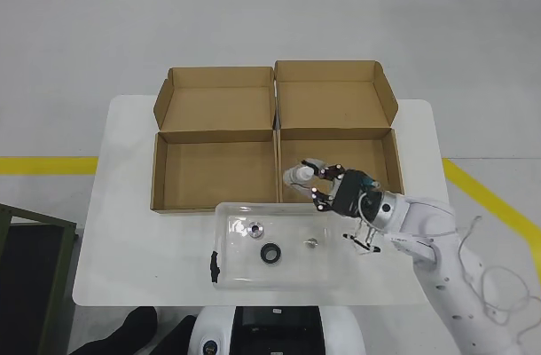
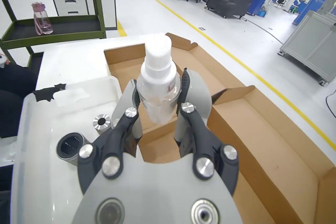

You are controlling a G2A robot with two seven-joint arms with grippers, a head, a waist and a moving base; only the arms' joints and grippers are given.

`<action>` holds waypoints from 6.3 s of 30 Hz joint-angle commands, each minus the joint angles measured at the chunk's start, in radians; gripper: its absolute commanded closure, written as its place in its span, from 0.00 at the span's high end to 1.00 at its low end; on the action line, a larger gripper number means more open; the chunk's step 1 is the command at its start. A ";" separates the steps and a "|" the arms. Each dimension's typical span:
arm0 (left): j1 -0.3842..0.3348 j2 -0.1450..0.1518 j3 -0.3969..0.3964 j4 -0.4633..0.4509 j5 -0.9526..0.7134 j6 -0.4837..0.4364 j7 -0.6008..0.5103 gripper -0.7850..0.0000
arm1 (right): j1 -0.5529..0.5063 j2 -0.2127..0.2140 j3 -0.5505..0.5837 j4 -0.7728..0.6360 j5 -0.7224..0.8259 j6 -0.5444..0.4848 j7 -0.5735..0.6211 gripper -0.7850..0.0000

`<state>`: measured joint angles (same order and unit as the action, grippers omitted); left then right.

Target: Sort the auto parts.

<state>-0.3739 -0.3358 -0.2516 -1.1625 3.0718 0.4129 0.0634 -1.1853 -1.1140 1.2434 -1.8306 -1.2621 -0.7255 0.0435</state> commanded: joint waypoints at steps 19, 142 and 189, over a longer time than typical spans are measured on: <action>0.000 0.000 0.000 0.000 0.000 0.000 0.000 1.00 | 0.147 -0.020 -0.076 0.258 0.053 0.058 0.116 0.00; 0.000 0.000 0.000 0.000 0.000 0.000 0.000 1.00 | 0.049 0.118 -0.298 -0.242 -0.021 -0.102 0.901 0.00; 0.000 0.000 0.000 0.000 0.000 0.000 0.000 1.00 | 0.016 0.082 -0.056 -0.264 0.179 0.120 -0.193 0.00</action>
<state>-0.3739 -0.3358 -0.2516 -1.1625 3.0718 0.4129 0.0634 -1.1677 -1.0320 1.1759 -2.0896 -1.0842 -0.6070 -0.1462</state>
